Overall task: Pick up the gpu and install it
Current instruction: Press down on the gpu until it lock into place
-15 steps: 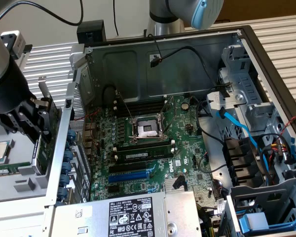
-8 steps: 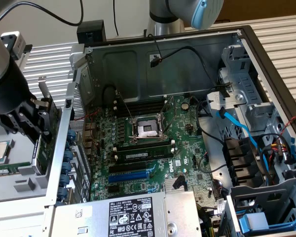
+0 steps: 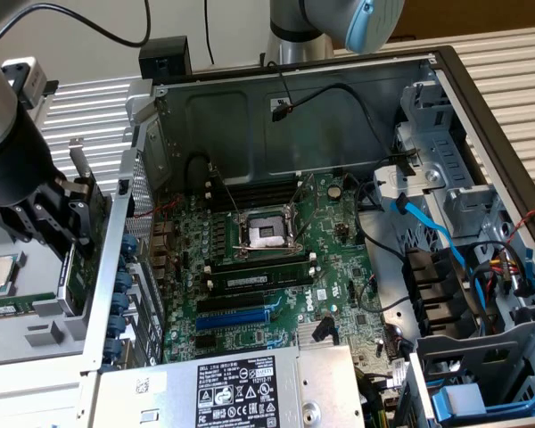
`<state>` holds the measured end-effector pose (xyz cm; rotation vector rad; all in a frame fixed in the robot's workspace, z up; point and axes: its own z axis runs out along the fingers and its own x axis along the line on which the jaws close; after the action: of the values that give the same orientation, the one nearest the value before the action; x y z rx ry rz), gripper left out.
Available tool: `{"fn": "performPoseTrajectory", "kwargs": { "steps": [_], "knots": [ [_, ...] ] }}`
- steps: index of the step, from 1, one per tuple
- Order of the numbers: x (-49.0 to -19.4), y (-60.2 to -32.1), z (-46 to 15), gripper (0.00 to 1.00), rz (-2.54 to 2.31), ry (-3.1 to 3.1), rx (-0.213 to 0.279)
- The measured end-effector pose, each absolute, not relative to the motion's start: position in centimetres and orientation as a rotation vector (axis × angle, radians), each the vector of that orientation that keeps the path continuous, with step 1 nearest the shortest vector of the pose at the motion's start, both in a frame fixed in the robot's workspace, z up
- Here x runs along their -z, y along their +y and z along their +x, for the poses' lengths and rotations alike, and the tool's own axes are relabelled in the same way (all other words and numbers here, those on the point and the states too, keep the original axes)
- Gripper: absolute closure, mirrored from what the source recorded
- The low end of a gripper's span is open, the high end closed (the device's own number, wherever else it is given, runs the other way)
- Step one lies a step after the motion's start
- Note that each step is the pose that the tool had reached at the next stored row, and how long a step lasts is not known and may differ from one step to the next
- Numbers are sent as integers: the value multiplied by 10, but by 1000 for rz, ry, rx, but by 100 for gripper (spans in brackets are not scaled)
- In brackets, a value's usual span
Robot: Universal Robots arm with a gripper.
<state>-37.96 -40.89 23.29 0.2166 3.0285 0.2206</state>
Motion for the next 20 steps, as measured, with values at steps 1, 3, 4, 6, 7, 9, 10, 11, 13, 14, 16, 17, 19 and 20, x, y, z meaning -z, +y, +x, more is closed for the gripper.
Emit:
{"fn": "performPoseTrajectory", "kwargs": {
  "steps": [1, 3, 4, 6, 7, 9, 10, 11, 13, 14, 16, 17, 19, 20],
  "knots": [
    [-233, -409, -380, 59, 216, 3028, -220],
    [-232, -409, -380, 59, 216, 3025, -220],
    [-232, -409, -380, 59, 216, 3024, -220],
    [-232, -409, -380, 59, 216, 3024, -220],
    [-232, -409, -380, 59, 216, 3024, -220],
    [-232, -409, -380, 59, 216, 3024, -220],
    [-231, -409, -380, 59, 216, 3024, -220],
    [-231, -409, -380, 59, 216, 3024, -220],
    [-231, -409, -380, 59, 216, 3024, -220],
    [-231, -409, -380, 59, 216, 3024, -220],
    [-231, -409, -380, 59, 216, 3024, -220],
    [-231, -409, -380, 59, 216, 3024, -220],
    [-231, -409, -380, 59, 216, 3024, -220],
    [-231, -409, -380, 61, 216, 3024, -220]
  ]
}}
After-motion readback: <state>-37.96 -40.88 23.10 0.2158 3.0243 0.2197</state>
